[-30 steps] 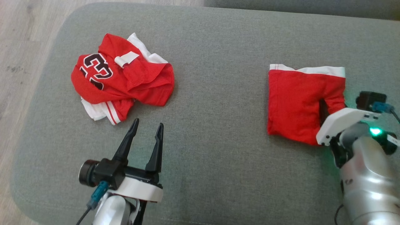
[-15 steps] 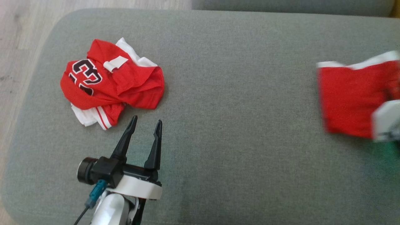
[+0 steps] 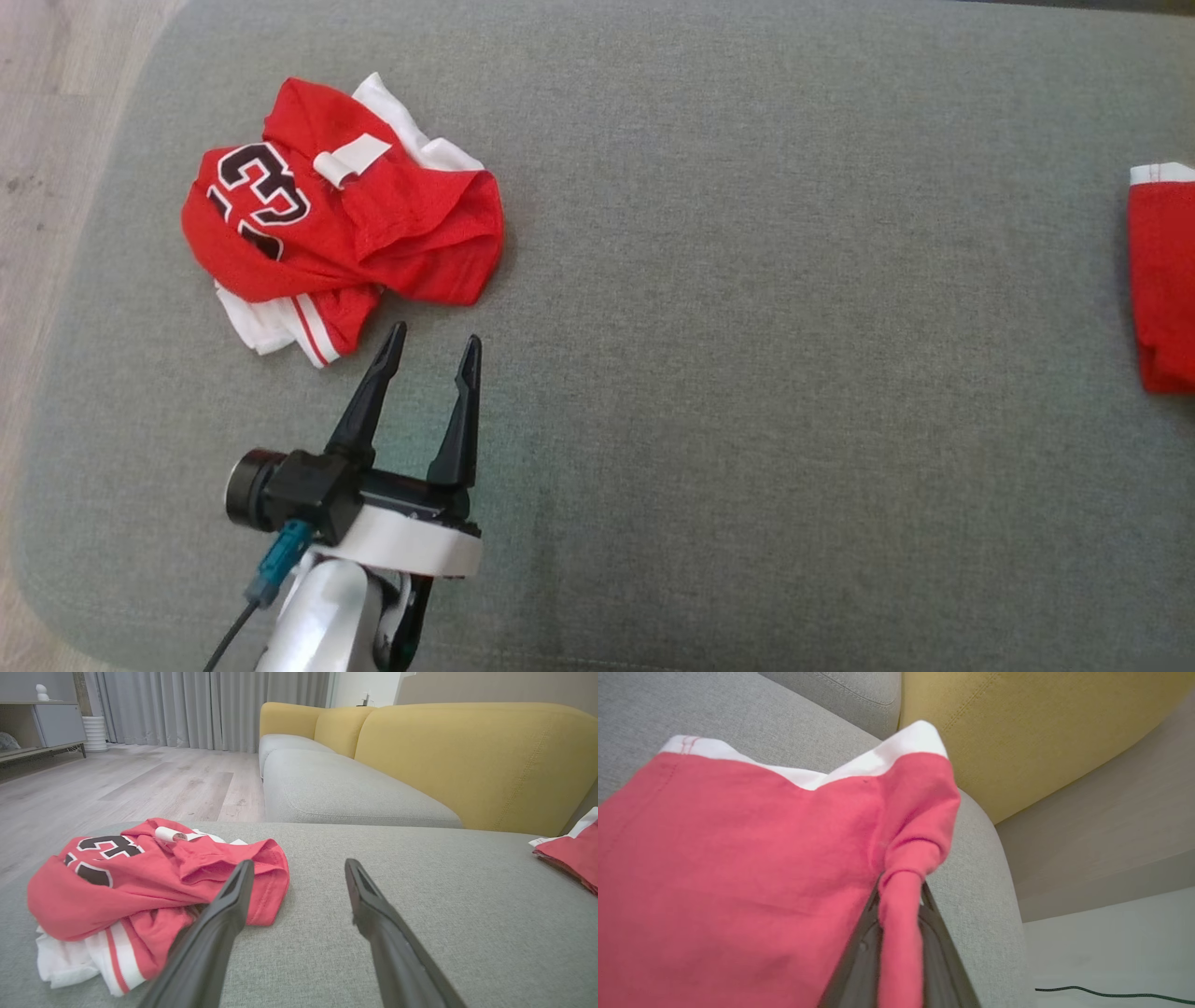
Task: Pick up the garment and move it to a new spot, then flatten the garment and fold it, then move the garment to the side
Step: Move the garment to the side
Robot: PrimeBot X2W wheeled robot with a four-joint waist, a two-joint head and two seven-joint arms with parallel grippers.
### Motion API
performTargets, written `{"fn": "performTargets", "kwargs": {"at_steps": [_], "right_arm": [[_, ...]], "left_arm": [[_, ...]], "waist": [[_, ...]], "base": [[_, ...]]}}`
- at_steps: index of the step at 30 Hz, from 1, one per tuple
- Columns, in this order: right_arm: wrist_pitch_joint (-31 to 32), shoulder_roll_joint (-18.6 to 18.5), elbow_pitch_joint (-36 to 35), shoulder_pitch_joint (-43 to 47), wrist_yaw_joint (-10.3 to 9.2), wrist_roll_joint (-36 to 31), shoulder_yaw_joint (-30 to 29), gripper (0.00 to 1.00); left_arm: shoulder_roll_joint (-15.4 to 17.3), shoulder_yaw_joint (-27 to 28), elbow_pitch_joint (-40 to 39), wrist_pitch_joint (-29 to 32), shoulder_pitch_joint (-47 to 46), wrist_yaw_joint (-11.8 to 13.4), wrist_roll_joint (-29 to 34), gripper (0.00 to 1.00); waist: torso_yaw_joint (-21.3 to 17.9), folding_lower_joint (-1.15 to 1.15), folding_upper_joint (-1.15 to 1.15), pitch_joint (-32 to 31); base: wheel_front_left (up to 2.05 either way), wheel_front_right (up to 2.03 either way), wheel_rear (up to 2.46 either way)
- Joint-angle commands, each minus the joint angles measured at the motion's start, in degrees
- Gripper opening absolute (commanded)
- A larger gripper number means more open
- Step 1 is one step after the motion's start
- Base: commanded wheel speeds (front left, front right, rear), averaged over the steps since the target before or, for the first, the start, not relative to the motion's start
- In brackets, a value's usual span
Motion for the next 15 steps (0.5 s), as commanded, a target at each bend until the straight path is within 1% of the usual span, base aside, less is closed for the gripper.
{"fn": "performTargets", "kwargs": {"at_steps": [1,7,8,9,10,15], "right_arm": [[-0.63,-2.07,-1.49,-2.01,0.37,-0.22,0.2,0.0],[0.16,-0.63,-2.39,-2.11,0.37,-1.31,-0.95,0.0],[0.07,0.44,-3.07,-1.88,0.37,-1.35,-1.43,0.45],[0.36,1.05,-3.31,-1.86,0.37,-1.05,-2.2,1.0],[0.36,1.05,-3.31,-1.86,0.37,-1.05,-2.2,1.0],[-0.93,4.28,-6.35,-1.59,0.37,-0.68,-3.11,1.0]], "left_arm": [[0.15,2.46,-1.69,-0.29,-1.84,-0.17,-0.03,1.0],[0.15,2.47,-1.57,-0.29,-1.93,-0.24,0.17,1.0],[0.15,2.49,-1.49,-0.29,-1.94,-0.24,0.24,1.0],[0.15,2.54,-1.45,-0.29,-1.9,-0.24,0.28,1.0],[0.15,2.54,-1.45,-0.29,-1.9,-0.24,0.28,1.0],[0.15,2.82,-1.19,-0.29,-1.24,-0.07,0.44,1.0]], "waist": [[-0.09,-0.01,0.0,0.07],[-0.3,-0.01,0.0,-0.14],[-0.41,-0.01,0.0,-0.42],[-0.48,-0.01,0.0,-0.6],[-0.48,-0.01,0.0,-0.6],[-1.07,-0.01,0.0,-2.21]], "base": [[0.0,0.0,0.0],[0.0,0.0,0.0],[0.0,0.0,0.0],[0.0,0.0,0.0],[0.0,0.0,0.0],[0.0,0.0,0.0]]}}
